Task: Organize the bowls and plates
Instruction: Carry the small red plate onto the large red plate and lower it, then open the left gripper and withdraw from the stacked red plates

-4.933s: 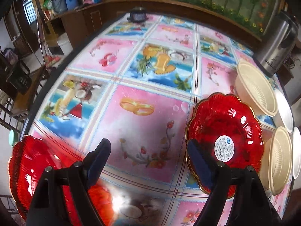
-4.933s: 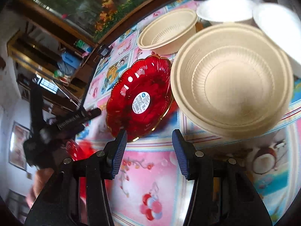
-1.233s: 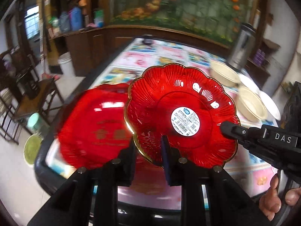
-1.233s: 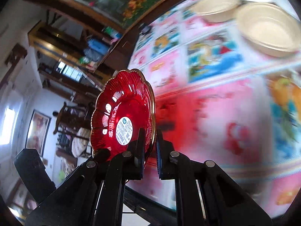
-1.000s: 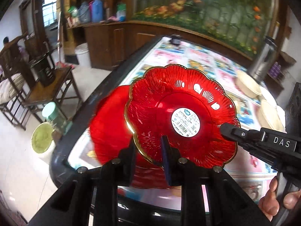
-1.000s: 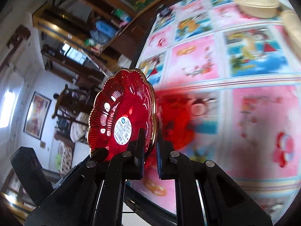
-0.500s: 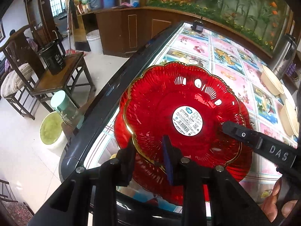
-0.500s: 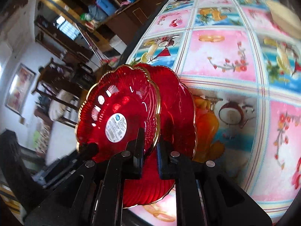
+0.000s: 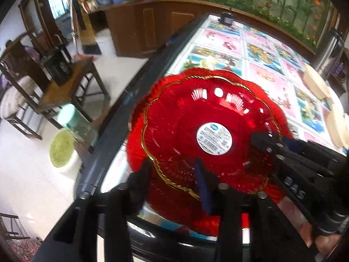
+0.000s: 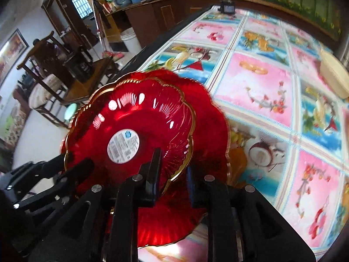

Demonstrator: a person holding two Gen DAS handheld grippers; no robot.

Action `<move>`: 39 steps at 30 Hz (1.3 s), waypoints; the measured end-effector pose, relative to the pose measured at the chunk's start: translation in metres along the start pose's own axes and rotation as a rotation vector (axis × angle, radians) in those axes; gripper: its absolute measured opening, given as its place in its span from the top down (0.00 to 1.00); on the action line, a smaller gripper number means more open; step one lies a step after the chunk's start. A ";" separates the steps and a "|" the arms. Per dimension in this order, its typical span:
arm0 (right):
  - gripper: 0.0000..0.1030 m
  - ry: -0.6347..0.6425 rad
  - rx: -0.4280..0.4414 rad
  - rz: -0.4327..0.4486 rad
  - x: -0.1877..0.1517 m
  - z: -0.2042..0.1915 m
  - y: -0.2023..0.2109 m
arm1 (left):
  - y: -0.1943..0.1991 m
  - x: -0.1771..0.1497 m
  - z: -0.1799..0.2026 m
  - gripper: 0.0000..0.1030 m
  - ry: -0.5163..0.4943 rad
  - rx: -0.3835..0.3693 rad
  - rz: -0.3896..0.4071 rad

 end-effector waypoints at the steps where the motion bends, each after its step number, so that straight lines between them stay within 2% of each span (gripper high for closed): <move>1: 0.81 0.010 -0.014 0.008 0.001 -0.001 0.000 | 0.001 0.001 -0.002 0.44 0.011 -0.033 -0.008; 3: 0.81 0.014 -0.021 0.016 0.003 -0.001 0.000 | 0.002 0.004 -0.007 0.39 0.051 -0.102 -0.034; 7: 0.81 0.031 -0.058 0.036 0.007 -0.001 -0.002 | 0.006 0.008 -0.017 0.38 0.103 -0.167 -0.055; 9: 0.80 0.042 -0.064 0.037 0.008 -0.002 -0.002 | 0.013 0.010 -0.023 0.37 0.118 -0.161 -0.034; 10: 0.80 0.047 -0.061 0.034 0.008 -0.002 -0.002 | 0.017 0.010 -0.026 0.30 0.124 -0.139 -0.022; 12: 0.79 0.039 -0.037 0.029 0.009 0.000 0.000 | 0.026 0.010 -0.034 0.23 0.136 -0.079 0.011; 14: 0.79 0.003 0.000 0.033 0.009 0.005 0.004 | 0.034 0.010 -0.042 0.23 0.150 -0.050 0.041; 17: 0.79 -0.054 0.070 0.052 0.008 0.016 0.013 | 0.041 0.009 -0.052 0.23 0.184 -0.056 0.067; 22: 0.79 -0.131 0.179 0.167 0.002 0.040 0.046 | 0.048 0.008 -0.049 0.23 0.194 -0.049 0.098; 26: 0.79 -0.167 0.211 0.245 -0.005 0.063 0.074 | 0.052 0.007 -0.030 0.23 0.155 -0.064 0.095; 32: 0.79 -0.201 0.129 0.279 -0.032 0.106 0.096 | 0.059 -0.002 0.021 0.23 0.042 -0.101 0.087; 39: 0.79 -0.247 0.053 0.378 -0.082 0.169 0.133 | 0.065 -0.024 0.129 0.23 -0.216 -0.160 0.056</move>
Point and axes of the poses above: each gripper's, at about its wrist camera, not at the fingertips, and y roughly against the way its jaws point, z to its right, x to its top, the point moved 2 cm from there along -y, roughly the way its jaws point, and after that the axes turned 7 degrees about x, right-handed, at the moved point
